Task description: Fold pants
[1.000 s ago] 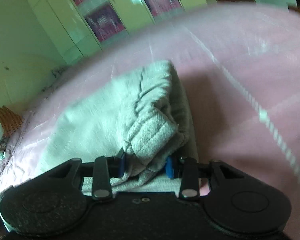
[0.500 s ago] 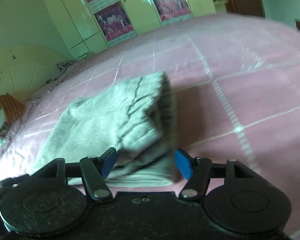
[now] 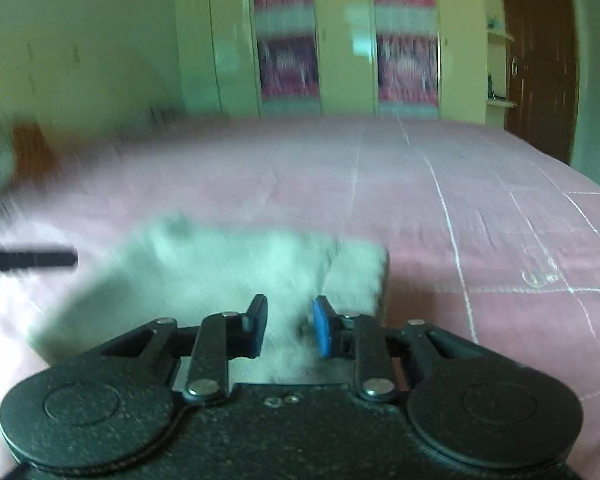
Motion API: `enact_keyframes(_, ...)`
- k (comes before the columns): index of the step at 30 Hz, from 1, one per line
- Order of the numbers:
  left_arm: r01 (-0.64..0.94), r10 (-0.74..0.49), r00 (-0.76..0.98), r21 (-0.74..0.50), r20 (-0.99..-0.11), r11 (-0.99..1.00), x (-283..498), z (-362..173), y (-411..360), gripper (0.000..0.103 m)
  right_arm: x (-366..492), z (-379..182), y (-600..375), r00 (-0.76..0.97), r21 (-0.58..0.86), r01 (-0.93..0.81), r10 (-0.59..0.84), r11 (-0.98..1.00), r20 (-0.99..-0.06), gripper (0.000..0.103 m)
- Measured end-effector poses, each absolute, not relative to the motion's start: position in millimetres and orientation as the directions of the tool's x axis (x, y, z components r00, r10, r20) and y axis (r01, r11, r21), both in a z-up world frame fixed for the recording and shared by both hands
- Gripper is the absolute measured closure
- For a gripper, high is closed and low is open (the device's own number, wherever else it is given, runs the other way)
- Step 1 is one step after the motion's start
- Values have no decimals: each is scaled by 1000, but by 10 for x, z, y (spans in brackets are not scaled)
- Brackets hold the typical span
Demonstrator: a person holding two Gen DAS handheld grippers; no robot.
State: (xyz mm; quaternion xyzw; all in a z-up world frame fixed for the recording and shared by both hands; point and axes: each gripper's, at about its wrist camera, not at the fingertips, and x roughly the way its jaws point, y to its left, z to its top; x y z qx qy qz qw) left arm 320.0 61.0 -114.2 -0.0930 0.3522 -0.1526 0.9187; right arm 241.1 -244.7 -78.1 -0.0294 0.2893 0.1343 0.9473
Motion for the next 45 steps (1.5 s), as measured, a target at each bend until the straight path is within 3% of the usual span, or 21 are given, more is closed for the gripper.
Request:
enact_keyframes(5, 215, -364, 729, -311, -580, 926, 3280, -931, 590, 54, 2551, -891, -2555, 766, 26, -290, 249, 957, -593, 82)
enact_keyframes(9, 250, -356, 755, -260, -550, 933, 3649, -688, 463, 54, 2672, -648, -2545, 804, 60, -303, 289, 951, -520, 79)
enact_keyframes(11, 246, -349, 750, -253, -561, 936, 3899, -687, 379, 54, 2812, -598, -2479, 811, 63, -309, 297, 949, -504, 78)
enact_keyframes(13, 225, -336, 700, -252, -630, 941, 4209, -876, 275, 54, 2995, -547, -2363, 809, 55, -318, 302, 946, -504, 79)
enact_keyframes(15, 201, -332, 626, -266, -705, 943, 4378, -1163, 216, 51, 3238, -683, -2279, 772, 55, -293, 270, 954, -575, 78)
enact_keyframes(17, 202, -343, 638, -280, -690, 938, 4398, -1222, 212, 49, 3455, -995, -2246, 705, 52, -272, 235, 961, -670, 78)
enact_keyframes(20, 204, -302, 657, -223, -691, 953, 4337, -1074, 145, 49, 3426, -1045, -2208, 734, 8, -286, 225, 958, -640, 77)
enact_keyframes(24, 226, -294, 706, -188, -644, 956, 4068, -938, 81, 48, 3264, -881, -2312, 767, 69, -287, 272, 955, -581, 71)
enact_keyframes(26, 237, -267, 673, -141, -689, 961, 4038, -1032, -16, 45, 3129, -785, -2345, 798, 71, -282, 275, 957, -536, 68)
enact_keyframes(29, 252, -219, 687, -56, -692, 966, 4013, -1043, -140, 44, 3180, -1028, -2216, 741, -25, -284, 202, 959, -640, 67)
enact_keyframes(32, 250, -215, 693, -50, -688, 967, 3931, -901, -171, 43, 3100, -1037, -2151, 765, -100, -300, 177, 949, -619, 66)
enact_keyframes(35, 256, -220, 717, -44, -661, 966, 3728, -800, -184, 43, 2939, -823, -2217, 783, -42, -303, 224, 952, -580, 65)
enact_keyframes(38, 266, -208, 689, -24, -694, 964, 3613, -903, -260, 42, 2696, -775, -2252, 814, -38, -311, 246, 950, -526, 57)
enact_keyframes(41, 262, -184, 697, 6, -693, 965, 3541, -960, -298, 39, 2684, -1111, -2158, 773, -138, -305, 160, 942, -613, 50)
enact_keyframes(45, 254, -187, 701, -5, -688, 967, 3414, -838, -289, 39, 2517, -1058, -2079, 803, -207, -309, 137, 928, -581, 50)
